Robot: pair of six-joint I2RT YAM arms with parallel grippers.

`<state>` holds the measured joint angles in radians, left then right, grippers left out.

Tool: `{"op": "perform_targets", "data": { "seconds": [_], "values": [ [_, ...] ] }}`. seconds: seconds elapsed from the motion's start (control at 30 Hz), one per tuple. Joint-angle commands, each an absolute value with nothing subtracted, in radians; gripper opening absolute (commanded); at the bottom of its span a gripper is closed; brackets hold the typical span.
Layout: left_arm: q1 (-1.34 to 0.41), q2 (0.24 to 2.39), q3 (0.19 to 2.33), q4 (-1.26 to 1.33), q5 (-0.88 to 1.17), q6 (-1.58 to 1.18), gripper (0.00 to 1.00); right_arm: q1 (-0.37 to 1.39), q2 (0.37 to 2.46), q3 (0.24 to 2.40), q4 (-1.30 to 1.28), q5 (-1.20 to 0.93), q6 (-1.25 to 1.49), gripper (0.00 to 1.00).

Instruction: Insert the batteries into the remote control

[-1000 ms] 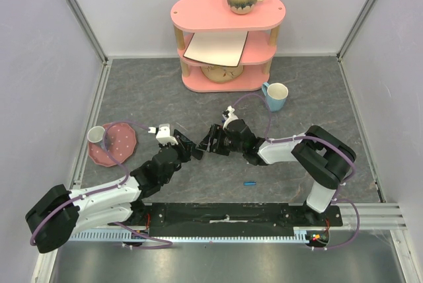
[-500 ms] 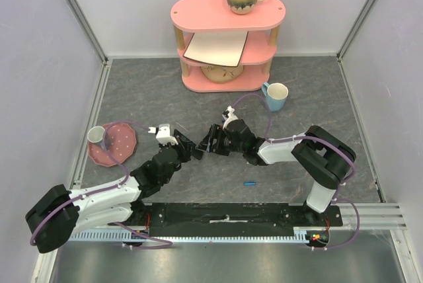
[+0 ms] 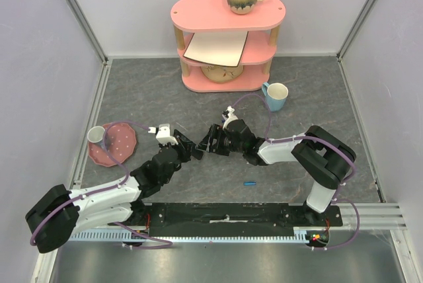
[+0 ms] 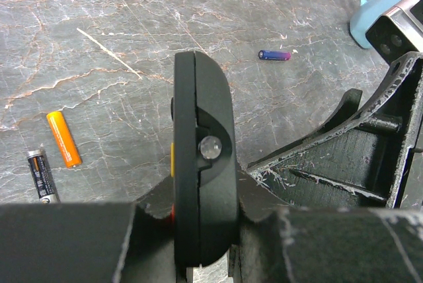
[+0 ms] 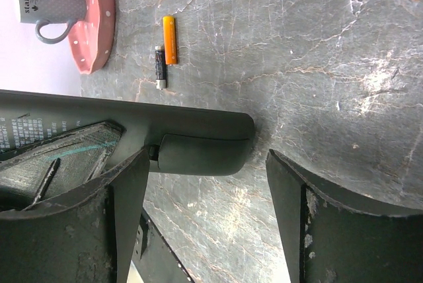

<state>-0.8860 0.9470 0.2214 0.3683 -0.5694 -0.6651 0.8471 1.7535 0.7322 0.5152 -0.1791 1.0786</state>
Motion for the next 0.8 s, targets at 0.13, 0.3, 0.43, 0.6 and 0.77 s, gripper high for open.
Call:
{"op": "perform_targets", "data": {
  "seconds": [0.13, 0.3, 0.43, 0.6, 0.77],
  "values": [
    [-0.893, 0.979, 0.206, 0.275, -0.577, -0.657, 0.02, 0.848, 1.741, 0.759, 0.555, -0.173, 1.091, 0.8],
    [-0.893, 0.982, 0.207, 0.276, -0.577, -0.66, 0.02, 0.853, 1.752, 0.767, 0.539, -0.176, 1.083, 0.8],
    [-0.893, 0.986, 0.21, 0.279, -0.572, -0.658, 0.02, 0.862, 1.764, 0.779, 0.517, -0.173, 1.08, 0.79],
    [-0.893, 0.982, 0.212, 0.281, -0.572, -0.657, 0.02, 0.87, 1.776, 0.81, 0.448, -0.153, 1.062, 0.78],
    [-0.893, 0.976, 0.209, 0.281, -0.574, -0.655, 0.02, 0.874, 1.784, 0.812, 0.407, -0.141, 1.055, 0.76]
  ]
}}
